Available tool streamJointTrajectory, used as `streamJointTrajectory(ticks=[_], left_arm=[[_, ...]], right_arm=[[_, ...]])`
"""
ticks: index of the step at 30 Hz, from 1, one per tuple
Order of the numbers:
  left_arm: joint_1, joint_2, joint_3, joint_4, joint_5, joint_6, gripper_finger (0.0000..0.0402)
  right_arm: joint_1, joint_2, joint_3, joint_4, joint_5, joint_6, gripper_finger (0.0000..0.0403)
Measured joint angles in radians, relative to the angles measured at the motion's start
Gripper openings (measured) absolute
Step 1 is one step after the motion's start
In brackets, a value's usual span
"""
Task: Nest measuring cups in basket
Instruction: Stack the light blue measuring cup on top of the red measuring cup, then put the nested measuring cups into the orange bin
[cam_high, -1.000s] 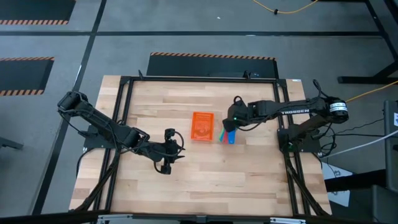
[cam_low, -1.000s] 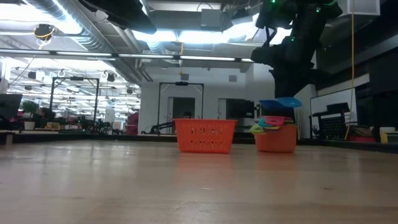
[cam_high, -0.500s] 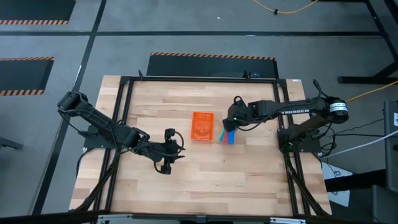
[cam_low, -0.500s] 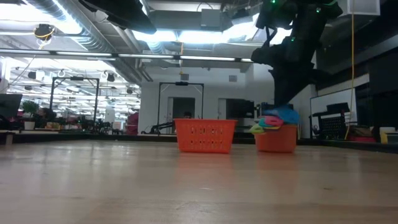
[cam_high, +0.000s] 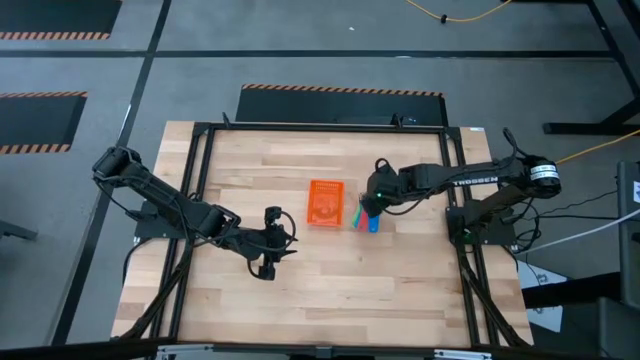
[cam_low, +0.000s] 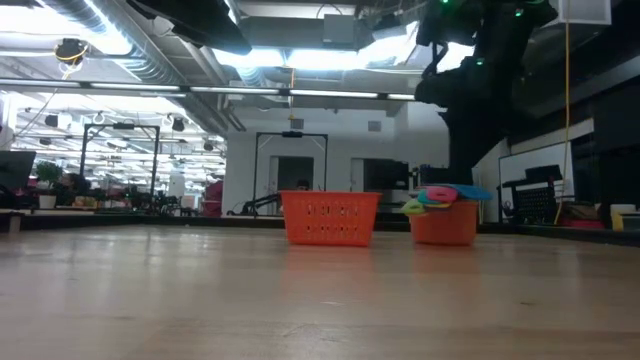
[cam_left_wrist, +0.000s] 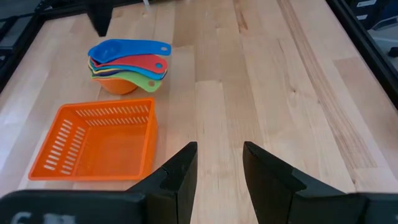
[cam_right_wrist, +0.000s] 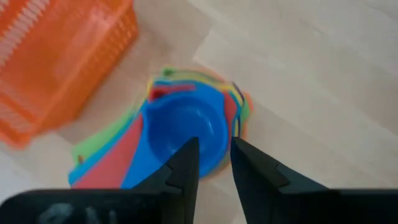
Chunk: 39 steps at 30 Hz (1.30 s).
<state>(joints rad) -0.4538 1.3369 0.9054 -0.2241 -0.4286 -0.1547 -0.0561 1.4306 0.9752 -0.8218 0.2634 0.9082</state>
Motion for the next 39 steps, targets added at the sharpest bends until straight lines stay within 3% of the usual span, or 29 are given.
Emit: streamJointTrajectory(ticks=[5, 11, 16, 27, 39], left_arm=[[0.003, 0.000, 0.000, 0.011, 0.000, 0.000, 0.0121], [0.044, 0.000, 0.000, 0.063, -0.001, 0.000, 0.0121], [0.079, 0.000, 0.000, 0.063, -0.001, 0.000, 0.0121], [0.092, 0.000, 0.000, 0.060, 0.003, 0.000, 0.0121], [0.092, 0.000, 0.000, 0.060, 0.008, 0.000, 0.0121]], right_arm=[[0.042, -0.019, 0.000, -0.125, 0.015, 0.020, 0.0097], [0.127, -0.013, -0.003, -0.243, 0.076, 0.182, 0.0097], [0.199, -0.013, -0.092, -0.081, 0.107, 0.267, 0.0097], [0.237, -0.013, -0.318, 0.515, 0.059, 0.273, 0.0097], [0.236, -0.013, -0.323, 0.548, 0.051, 0.268, 0.0097]])
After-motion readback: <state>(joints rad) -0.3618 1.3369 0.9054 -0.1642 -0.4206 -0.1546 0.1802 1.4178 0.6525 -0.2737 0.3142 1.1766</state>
